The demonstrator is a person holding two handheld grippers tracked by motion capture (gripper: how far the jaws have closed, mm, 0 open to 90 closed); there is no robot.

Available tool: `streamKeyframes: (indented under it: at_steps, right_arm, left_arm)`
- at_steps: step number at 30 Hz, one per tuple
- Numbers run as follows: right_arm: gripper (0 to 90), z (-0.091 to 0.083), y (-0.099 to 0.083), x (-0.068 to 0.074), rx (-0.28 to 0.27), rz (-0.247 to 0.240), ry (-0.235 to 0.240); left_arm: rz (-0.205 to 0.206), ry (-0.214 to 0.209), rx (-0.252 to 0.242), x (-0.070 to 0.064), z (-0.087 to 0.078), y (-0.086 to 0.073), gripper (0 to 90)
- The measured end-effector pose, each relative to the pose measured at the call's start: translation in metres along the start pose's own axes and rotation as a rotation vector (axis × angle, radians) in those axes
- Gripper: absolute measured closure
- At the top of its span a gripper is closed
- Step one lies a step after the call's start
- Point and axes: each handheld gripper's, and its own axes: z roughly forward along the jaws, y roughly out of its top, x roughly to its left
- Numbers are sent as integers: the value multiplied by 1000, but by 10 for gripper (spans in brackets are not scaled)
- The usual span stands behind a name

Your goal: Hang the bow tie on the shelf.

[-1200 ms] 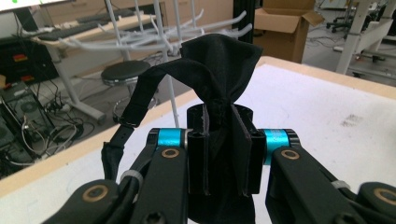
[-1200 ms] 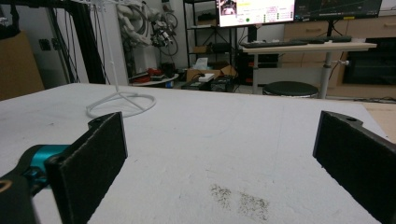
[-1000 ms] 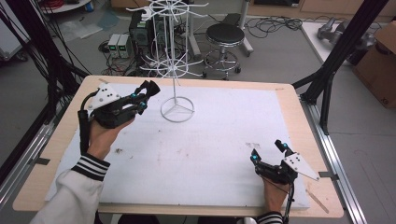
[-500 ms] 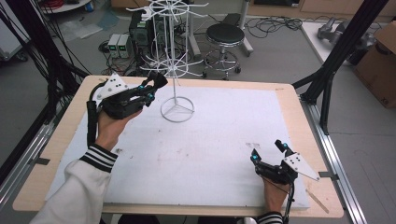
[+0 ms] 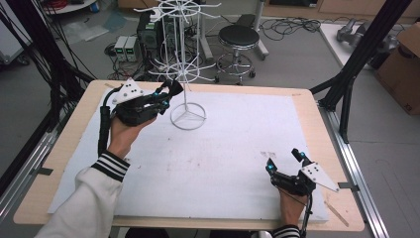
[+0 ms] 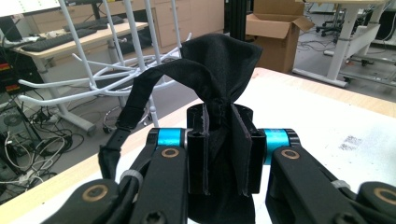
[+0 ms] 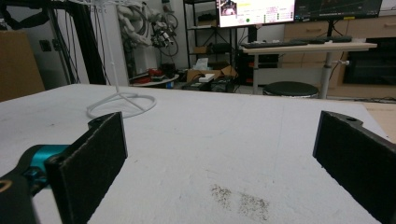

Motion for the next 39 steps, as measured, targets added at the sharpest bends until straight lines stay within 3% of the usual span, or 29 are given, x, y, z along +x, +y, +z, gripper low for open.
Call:
streamKeyframes:
  at_steps: [16,32,36,39]
  right_arm:
    - [19,0,0,-1,-5,-10,-2]
    - [19,0,0,0,2,-5,-4]
    - [19,0,0,-1,-3,-13,-5]
    - [19,0,0,0,-1,-7,-4]
  left_arm:
    - [-33,-13,43,5,26,-12,770]
    - [-108,-16,62,18,31,-36,760]
    - [-105,-18,63,17,32,-36,729]
    - [-123,-33,80,18,32,-37,644]
